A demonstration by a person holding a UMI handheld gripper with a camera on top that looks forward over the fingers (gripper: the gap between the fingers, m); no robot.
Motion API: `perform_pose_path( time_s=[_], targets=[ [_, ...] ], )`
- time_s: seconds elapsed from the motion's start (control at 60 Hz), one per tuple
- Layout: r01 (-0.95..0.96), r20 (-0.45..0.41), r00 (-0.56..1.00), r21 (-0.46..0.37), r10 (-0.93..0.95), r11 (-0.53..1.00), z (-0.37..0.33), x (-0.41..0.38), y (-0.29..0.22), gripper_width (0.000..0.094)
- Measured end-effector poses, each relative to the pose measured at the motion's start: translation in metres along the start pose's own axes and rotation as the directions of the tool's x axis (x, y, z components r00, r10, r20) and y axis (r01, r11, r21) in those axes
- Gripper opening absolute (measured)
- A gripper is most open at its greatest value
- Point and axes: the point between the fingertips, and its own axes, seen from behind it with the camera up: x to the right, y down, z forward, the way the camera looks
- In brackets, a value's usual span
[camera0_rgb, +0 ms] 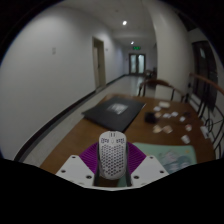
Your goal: Arrange mouse
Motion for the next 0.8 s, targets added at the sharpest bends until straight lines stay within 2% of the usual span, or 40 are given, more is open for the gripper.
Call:
perform_pose_path(
  time_s=[0.083,0.183,0.2,0.267,0.417,0.483,0.517,0.65,0.7,0.767,0.8],
  targets=[
    [-0.048,-0.062,0.997,0.129,0.056,0.991,-0.049,0.044,-0.046,0.0361],
    [-0.083,-0.159,0.98,0.228,0.121,0.97,-0.079,0.124,-0.069,0.0361],
    [-0.08,-0.179,0.976,0.225,0.122,0.971,-0.105,0.122,-0.069,0.0345],
    [-0.096,-0.221,0.966,0.177,0.134,0.98,-0.099,0.161,-0.042,0.0335],
    [-0.132,-0.225,0.967,-0.037,0.12,0.991,-0.06,0.169,0.055,0.0335],
    [-0.115,-0.22,0.971,-0.089,0.093,0.989,-0.049,0.161,0.081,0.0348],
    [-0.101,-0.222,0.971,-0.069,0.083,0.992,-0.046,0.161,0.077,0.034],
    [-0.064,-0.209,0.977,-0.132,0.035,0.989,-0.048,0.163,0.082,0.053],
    [-0.059,-0.207,0.978,-0.158,0.025,0.986,-0.056,0.166,0.085,0.0652],
    [-0.037,-0.192,0.981,-0.152,0.008,0.988,-0.077,0.169,0.082,0.0887],
    [-0.03,-0.183,0.983,-0.127,0.006,0.991,-0.094,0.167,0.077,0.0854]
  ],
)
